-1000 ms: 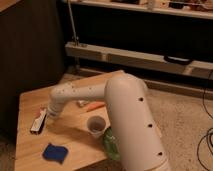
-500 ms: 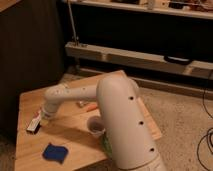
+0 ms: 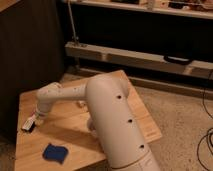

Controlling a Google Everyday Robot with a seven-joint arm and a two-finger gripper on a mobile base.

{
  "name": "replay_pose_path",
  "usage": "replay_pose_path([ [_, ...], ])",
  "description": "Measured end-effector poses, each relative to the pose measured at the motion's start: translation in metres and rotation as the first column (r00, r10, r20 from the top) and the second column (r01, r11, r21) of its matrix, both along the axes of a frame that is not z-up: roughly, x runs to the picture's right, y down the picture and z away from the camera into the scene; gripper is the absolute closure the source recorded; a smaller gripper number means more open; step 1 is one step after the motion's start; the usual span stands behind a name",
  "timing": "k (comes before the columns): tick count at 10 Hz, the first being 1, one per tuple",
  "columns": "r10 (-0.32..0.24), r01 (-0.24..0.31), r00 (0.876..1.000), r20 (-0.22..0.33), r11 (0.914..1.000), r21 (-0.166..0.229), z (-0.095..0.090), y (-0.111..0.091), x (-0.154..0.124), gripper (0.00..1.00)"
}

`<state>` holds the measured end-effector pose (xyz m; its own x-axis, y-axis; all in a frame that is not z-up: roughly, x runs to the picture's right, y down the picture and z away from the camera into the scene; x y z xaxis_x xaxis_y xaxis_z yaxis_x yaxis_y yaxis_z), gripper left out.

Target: Push the eraser across the table

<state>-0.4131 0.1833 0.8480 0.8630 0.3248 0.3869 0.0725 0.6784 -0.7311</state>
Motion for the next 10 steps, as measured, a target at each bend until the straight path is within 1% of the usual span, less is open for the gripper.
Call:
replay_pose_path([
  [4, -0.006, 0.006, 1.000, 0.002, 0.9996, 0.027, 0.009, -0.015, -0.028, 1.00],
  [6, -0.005, 0.005, 1.000, 0.003, 0.9996, 0.027, 0.015, -0.013, -0.042, 1.00],
  [9, 0.030, -0.030, 1.000, 0.005, 0.9995, 0.006, 0.020, -0.014, -0.038, 1.00],
  [10, 0.041, -0.041, 0.999, -0.002, 0.9992, 0.005, 0.022, -0.018, -0.028, 1.00],
])
